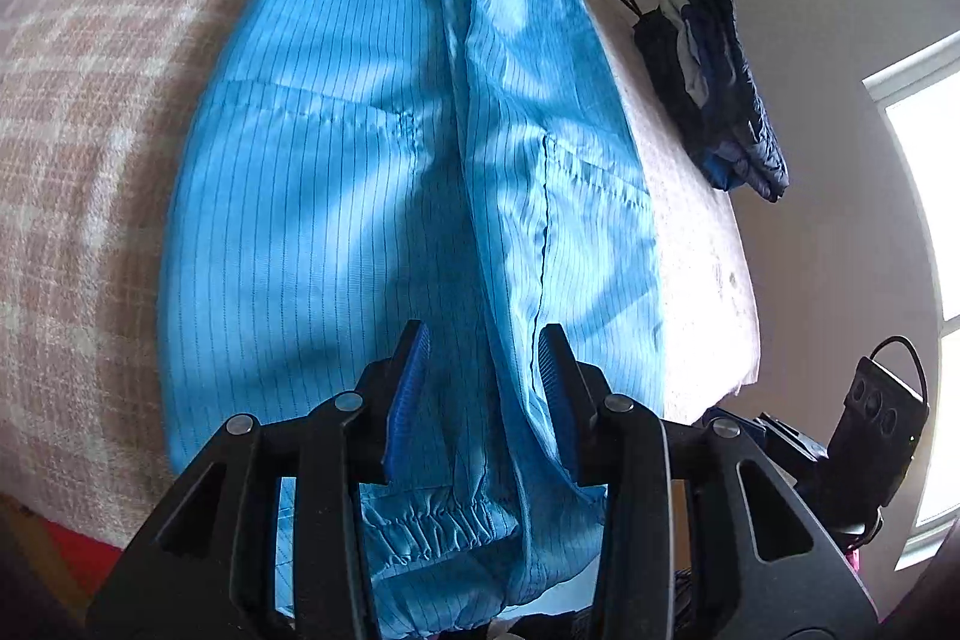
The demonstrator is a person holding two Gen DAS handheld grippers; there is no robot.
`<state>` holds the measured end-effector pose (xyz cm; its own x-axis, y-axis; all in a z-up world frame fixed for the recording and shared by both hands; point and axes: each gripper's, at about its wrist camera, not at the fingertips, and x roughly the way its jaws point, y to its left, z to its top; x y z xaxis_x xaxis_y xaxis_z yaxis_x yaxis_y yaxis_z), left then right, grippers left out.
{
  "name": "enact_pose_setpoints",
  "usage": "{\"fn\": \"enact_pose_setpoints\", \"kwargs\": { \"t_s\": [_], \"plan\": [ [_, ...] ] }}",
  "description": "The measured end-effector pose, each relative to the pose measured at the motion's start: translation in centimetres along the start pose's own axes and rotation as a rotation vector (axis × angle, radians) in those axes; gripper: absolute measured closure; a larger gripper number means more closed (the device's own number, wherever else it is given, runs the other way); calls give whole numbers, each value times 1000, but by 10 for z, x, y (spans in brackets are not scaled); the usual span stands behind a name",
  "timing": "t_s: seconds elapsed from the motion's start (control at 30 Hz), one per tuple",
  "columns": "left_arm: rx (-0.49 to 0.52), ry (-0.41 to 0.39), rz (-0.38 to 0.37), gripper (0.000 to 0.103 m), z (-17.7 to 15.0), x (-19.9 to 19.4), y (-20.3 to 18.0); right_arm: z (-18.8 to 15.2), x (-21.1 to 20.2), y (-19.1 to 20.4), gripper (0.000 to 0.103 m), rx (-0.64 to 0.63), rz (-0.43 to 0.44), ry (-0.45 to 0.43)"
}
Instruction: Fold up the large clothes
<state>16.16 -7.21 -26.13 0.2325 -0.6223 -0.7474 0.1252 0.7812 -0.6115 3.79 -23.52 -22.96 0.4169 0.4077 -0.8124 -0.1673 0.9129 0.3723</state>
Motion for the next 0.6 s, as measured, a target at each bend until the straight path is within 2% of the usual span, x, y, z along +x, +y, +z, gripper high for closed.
{"fn": "enact_pose_setpoints", "kwargs": {
  "t_s": [0.13, 0.17, 0.2, 0.23, 0.3, 0.33, 0.37, 0.47, 0.53, 0.6],
  "plan": [
    [7, 32, -19, 66, -2, 14, -3, 8, 26, -11, 37, 32, -13, 45],
    [18, 33, -16, 69, -1, 17, -4, 8, 34, -12, 39, 32, -25, 59],
    [29, 38, -10, 81, -2, 20, -6, 9, 41, -15, 51, 34, -17, 72],
    [39, 43, -8, 88, -2, 23, -7, 10, 47, -17, 69, 41, 7, 91],
    [67, 41, -2, 94, -2, 28, -12, 11, 52, -17, 85, 54, 29, 89],
    [79, 39, 1, 96, -1, 29, -14, 12, 52, -16, 97, 52, 31, 83],
    [83, 38, -1, 96, -1, 32, -16, 13, 49, -16, 100, 52, 21, 71],
    [98, 43, 8, 97, -2, 42, -23, 10, 37, -21, 102, 74, -13, 41],
    [139, 33, 29, 98, -4, 40, -27, 8, 34, -17, 101, 29, -14, 62],
    [150, 30, 28, 98, -6, 37, -26, 11, 32, -10, 89, -22, -9, 108]
  ]
}}
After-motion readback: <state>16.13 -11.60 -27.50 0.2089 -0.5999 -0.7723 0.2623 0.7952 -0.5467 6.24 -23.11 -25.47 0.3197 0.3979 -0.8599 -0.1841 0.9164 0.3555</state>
